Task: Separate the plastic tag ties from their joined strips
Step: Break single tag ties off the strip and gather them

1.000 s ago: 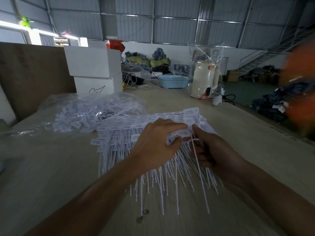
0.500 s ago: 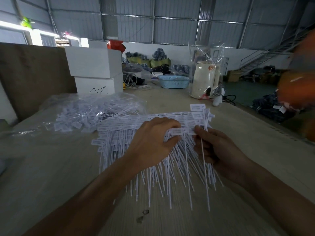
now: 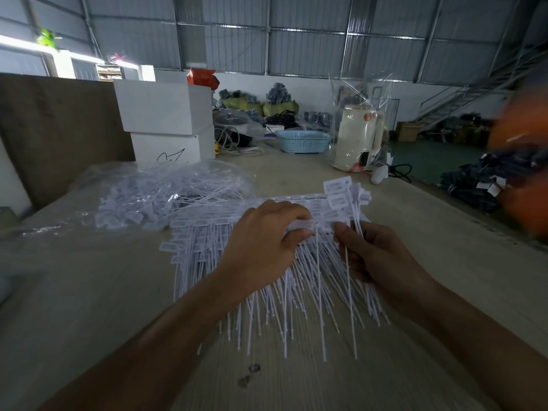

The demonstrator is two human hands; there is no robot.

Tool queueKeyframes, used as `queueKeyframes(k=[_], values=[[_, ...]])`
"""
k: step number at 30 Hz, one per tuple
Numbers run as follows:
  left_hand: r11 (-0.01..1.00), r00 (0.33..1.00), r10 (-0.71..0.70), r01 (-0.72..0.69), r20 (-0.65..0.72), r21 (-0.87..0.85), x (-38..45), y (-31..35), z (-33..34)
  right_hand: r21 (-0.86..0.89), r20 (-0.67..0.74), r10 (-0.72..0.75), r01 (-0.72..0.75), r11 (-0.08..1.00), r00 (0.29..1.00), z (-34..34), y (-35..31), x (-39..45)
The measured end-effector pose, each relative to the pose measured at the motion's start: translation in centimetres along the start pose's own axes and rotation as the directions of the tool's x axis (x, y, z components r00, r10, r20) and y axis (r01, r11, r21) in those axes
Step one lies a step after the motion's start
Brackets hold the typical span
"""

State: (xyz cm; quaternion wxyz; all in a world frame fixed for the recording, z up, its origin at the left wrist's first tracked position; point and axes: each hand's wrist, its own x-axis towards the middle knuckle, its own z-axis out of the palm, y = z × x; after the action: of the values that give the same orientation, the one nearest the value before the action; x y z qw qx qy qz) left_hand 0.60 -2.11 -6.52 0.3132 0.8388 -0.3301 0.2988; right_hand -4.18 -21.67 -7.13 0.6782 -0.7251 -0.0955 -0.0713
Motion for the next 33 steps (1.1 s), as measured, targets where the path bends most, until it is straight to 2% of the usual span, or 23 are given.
queueKeyframes(k=[3, 9, 15, 19, 21, 24, 27, 30, 33], values=[[0.999, 0.999, -0.013, 0.015, 0.043, -0.035, 0.04, -0.08, -0.05, -0.074, -0.012, -0.091, 0.09, 0.993, 0.996, 0.16, 0.02, -0.02], [1.0, 0.993, -0.011, 0.014, 0.118, -0.025, 0.15, -0.2, -0.1, -0.14, -0.003, -0.137, 0.135, 0.981, 0.991, 0.12, 0.24, -0.03], [0.998, 0.991, -0.007, 0.015, 0.136, -0.059, 0.28, -0.48, 0.0, -0.207, 0.016, -0.184, 0.184, 0.961, 0.983, 0.23, 0.16, 0.01], [0.966, 0.99, -0.08, 0.105, 0.113, -0.237, 0.35, -0.44, 0.0, -0.384, 0.033, -0.344, 0.33, 0.862, 0.938, 0.41, -0.16, -0.19], [0.955, 0.991, -0.096, 0.118, 0.092, -0.274, 0.42, -0.24, -0.09, -0.317, 0.026, -0.318, 0.309, 0.897, 0.948, 0.5, -0.13, -0.25], [0.95, 0.995, -0.093, 0.102, 0.044, -0.295, 0.51, 0.11, -0.06, -0.089, -0.031, -0.107, 0.104, 0.991, 0.994, 0.19, -0.01, -0.12], [0.944, 0.994, -0.111, 0.111, 0.019, -0.31, 0.47, 0.31, -0.11, -0.034, -0.029, 0.018, -0.019, 0.999, 0.999, 0.05, -0.06, -0.03], [0.955, 0.997, -0.076, 0.067, -0.021, -0.289, 0.43, 0.24, -0.22, 0.057, -0.005, 0.05, -0.05, 0.997, 0.999, 0.06, -0.18, 0.08], [0.981, 1.0, -0.022, 0.019, -0.013, -0.192, 0.42, -0.1, -0.2, 0.135, -0.005, 0.058, -0.057, 0.989, 0.998, -0.24, -0.24, 0.37]])
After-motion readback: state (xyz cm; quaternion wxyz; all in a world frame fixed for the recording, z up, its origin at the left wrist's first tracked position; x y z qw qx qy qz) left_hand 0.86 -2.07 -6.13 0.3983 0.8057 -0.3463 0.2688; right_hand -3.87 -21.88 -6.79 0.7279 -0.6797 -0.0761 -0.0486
